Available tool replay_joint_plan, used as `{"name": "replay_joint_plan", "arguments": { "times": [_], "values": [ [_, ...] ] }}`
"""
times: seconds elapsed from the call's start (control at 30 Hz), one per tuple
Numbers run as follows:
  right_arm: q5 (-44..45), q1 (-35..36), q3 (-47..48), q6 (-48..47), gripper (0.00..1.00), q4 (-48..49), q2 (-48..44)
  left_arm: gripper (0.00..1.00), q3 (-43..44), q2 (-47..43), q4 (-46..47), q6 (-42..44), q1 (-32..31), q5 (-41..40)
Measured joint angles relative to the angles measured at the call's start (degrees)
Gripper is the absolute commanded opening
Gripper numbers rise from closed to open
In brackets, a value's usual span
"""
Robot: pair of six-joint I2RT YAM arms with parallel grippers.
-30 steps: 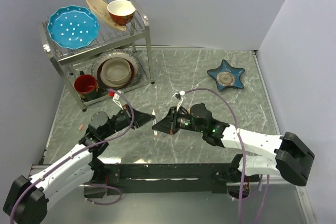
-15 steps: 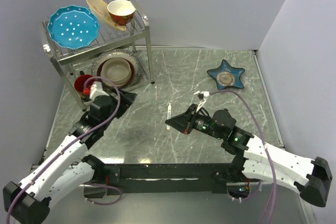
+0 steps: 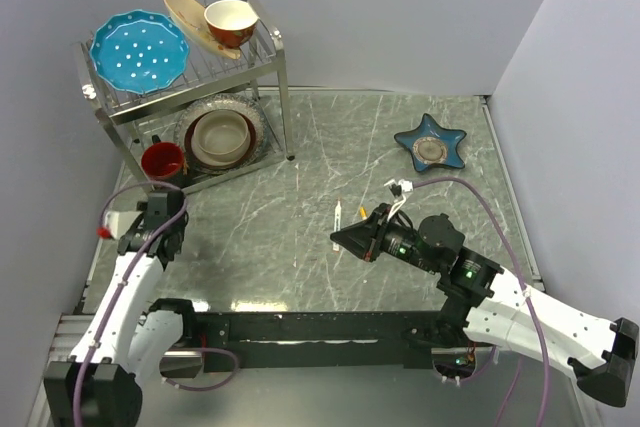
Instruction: Insert the pens into the pen caps
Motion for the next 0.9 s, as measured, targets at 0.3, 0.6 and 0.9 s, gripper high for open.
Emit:
{"name": "replay_joint_plan", "arguments": {
  "times": [0.3,0.6,0.9],
  "values": [
    [1.1,0.0,2.1,-0.2,0.00,-4.7,0.5,0.66,-5.3,4.8,0.4,-5.6,12.7,-0.3],
    [2.3,0.0,3.5,-0.2,0.00,-5.6,0.5,0.14,-5.2,7.3,4.4,-3.5,24.9,-0.2],
    [2.6,0.1,3.9,-0.4,0.00,-6.7,1.6,0.01,-1.5,18.3,8.3,-2.1,29.4,1.4]
  ]
}}
